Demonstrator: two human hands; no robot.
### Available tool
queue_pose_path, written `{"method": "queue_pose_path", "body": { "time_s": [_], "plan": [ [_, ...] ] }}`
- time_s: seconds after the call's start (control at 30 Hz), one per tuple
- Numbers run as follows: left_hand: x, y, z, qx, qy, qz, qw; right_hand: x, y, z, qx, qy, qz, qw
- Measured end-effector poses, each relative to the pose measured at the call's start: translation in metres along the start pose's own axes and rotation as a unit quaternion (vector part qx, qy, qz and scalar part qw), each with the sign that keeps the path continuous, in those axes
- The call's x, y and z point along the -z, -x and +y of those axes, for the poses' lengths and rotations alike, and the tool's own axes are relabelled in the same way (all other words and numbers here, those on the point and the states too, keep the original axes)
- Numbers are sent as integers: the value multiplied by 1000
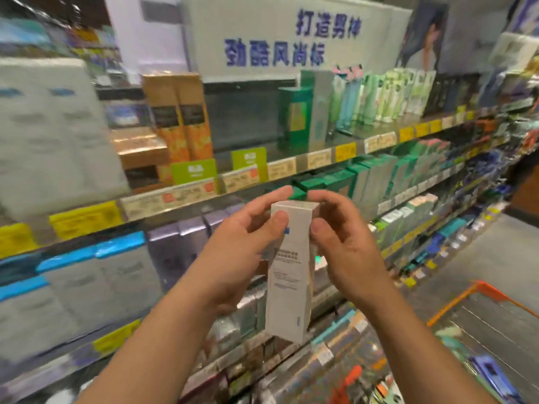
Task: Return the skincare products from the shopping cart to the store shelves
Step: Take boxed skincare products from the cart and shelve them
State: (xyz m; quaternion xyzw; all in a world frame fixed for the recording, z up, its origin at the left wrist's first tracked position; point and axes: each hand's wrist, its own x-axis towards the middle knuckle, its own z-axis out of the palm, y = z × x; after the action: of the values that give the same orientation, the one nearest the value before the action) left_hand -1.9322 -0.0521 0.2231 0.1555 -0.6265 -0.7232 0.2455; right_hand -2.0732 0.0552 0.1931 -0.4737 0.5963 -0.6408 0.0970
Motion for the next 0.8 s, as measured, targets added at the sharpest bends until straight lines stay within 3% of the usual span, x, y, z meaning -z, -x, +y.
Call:
{"method": "queue_pose_path", "body": {
  "time_s": [0.17, 0.5, 0.8],
  "plan": [
    [52, 37, 42, -41, 7, 58, 997, -65, -28, -43, 52, -35, -96, 993],
    [137, 112, 100, -114, -8, 181, 977, -188, -49, -99, 113, -99, -207, 967],
    [196, 157, 125, -183, -54, 314, 930, -276, -73, -155, 131, -67, -293, 945]
  ]
}}
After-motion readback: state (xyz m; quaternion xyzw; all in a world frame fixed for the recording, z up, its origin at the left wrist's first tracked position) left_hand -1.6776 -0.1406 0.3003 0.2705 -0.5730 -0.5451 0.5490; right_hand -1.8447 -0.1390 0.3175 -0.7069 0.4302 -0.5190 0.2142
